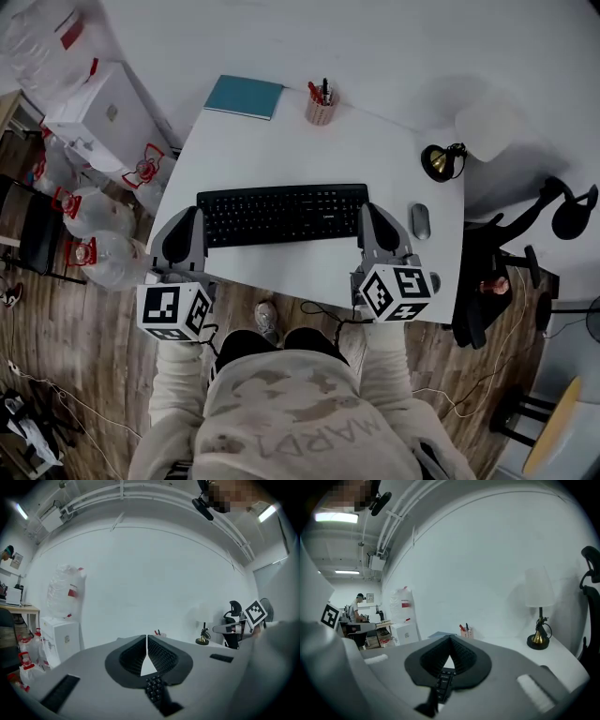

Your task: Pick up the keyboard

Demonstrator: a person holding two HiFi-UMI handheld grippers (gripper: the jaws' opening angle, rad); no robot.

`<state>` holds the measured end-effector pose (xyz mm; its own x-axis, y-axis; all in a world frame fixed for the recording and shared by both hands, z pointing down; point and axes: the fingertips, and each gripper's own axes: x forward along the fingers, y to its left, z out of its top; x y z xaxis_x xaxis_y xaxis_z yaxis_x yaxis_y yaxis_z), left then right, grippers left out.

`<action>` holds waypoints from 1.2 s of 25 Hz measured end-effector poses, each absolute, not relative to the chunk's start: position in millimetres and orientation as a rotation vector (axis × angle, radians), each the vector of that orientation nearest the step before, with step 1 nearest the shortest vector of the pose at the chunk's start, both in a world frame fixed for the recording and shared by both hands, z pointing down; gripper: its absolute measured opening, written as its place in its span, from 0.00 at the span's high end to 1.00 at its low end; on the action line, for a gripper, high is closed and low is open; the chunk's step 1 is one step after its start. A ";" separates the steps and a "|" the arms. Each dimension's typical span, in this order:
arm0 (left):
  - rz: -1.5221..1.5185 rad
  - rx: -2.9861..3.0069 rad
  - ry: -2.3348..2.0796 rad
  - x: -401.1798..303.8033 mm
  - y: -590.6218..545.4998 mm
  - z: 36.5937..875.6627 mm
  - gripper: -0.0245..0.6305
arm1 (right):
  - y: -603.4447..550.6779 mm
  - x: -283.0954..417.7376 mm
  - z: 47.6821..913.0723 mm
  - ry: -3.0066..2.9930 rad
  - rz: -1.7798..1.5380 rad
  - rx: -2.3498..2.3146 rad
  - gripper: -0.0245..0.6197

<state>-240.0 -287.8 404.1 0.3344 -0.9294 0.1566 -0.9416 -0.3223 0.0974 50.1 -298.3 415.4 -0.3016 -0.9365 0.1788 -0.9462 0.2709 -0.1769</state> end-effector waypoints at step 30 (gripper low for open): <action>0.531 2.125 -1.434 -266.3 -314.8 574.8 0.59 | -328.5 71.5 547.6 -2.213 0.723 1.695 0.71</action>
<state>-266.3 -314.8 574.8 0.3635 -0.7285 0.5807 -0.9310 -0.3062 0.1986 71.5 -328.5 547.6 -0.2847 -0.8243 0.4894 -0.9542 0.1947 -0.2272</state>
